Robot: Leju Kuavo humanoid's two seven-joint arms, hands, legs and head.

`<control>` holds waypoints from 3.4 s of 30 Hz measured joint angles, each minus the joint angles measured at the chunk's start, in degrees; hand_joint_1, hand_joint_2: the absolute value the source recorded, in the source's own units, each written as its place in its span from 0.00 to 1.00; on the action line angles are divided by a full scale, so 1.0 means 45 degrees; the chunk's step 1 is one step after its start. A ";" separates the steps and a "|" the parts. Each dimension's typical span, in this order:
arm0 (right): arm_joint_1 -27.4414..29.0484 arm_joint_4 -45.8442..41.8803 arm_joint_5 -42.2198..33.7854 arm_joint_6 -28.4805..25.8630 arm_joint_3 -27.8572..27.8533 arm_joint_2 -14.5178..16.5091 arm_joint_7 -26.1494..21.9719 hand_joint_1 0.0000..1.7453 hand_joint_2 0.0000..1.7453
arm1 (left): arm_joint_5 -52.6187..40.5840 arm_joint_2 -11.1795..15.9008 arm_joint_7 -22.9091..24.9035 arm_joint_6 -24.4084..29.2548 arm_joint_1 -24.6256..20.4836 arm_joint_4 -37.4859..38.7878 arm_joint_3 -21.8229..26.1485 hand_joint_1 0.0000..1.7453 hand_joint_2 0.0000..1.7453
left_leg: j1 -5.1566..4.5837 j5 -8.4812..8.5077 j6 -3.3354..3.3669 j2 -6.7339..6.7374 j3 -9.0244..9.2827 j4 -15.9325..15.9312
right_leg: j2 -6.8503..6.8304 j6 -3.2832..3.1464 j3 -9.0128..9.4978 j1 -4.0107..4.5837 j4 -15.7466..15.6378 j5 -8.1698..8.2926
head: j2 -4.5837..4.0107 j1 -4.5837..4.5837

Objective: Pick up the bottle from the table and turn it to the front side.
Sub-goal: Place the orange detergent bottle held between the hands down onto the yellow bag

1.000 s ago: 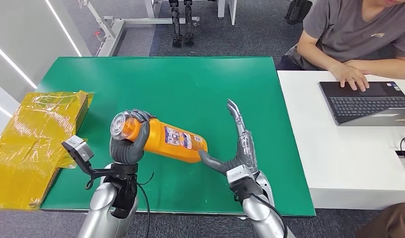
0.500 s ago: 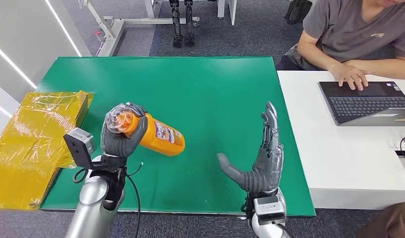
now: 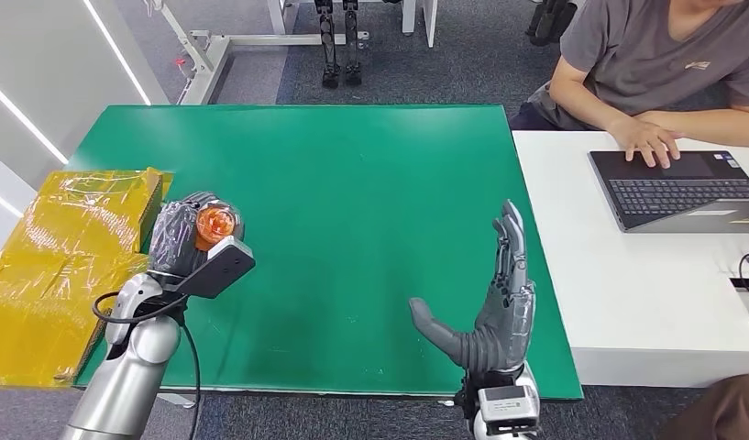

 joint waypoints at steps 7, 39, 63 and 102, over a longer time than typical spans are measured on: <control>0.0190 -0.0090 -0.0115 0.0262 -0.0038 -0.0005 -0.0001 0.00 1.00 | -0.1476 0.1376 0.0192 0.0503 -0.0077 0.1260 -0.0042 1.00 1.00 | 0.0000 -0.0002 -0.0002 0.0013 -0.0002 -0.0002 | 0.0016 -0.0002 -0.0009 0.0000 0.0000 0.0000 | 0.0000 -0.0001; -0.0996 0.0165 -0.0214 0.0944 0.0010 0.0209 0.0004 0.00 1.00 | -0.6687 0.1245 0.0728 0.1081 -0.4178 1.0512 -0.1923 0.95 1.00 | -0.0001 0.0016 0.0002 0.0009 -0.0003 0.0001 | 0.0012 -0.0011 -0.0008 -0.0002 0.0002 0.0015 | -0.0001 0.0000; -0.0958 0.0161 0.0189 0.0715 -0.0002 0.0380 0.0132 0.00 1.00 | -0.6051 0.0567 0.0741 -0.0933 -0.5304 1.1982 -0.1968 0.00 1.00 | -0.0001 0.0016 0.0002 -0.0002 0.0002 0.0000 | 0.0001 -0.0011 0.0004 -0.0002 0.0006 0.0015 | 0.0000 -0.0001; -0.0457 0.0152 0.0012 0.1006 -0.0353 0.0379 0.0522 0.00 1.00 | -0.0694 0.2782 -0.1882 -0.0157 0.0338 0.3078 -0.0456 0.00 1.00 | -0.0002 0.0015 0.0001 -0.0006 -0.0011 -0.0007 | -0.0011 -0.0011 -0.0013 -0.0002 -0.0004 0.0008 | -0.0001 0.0000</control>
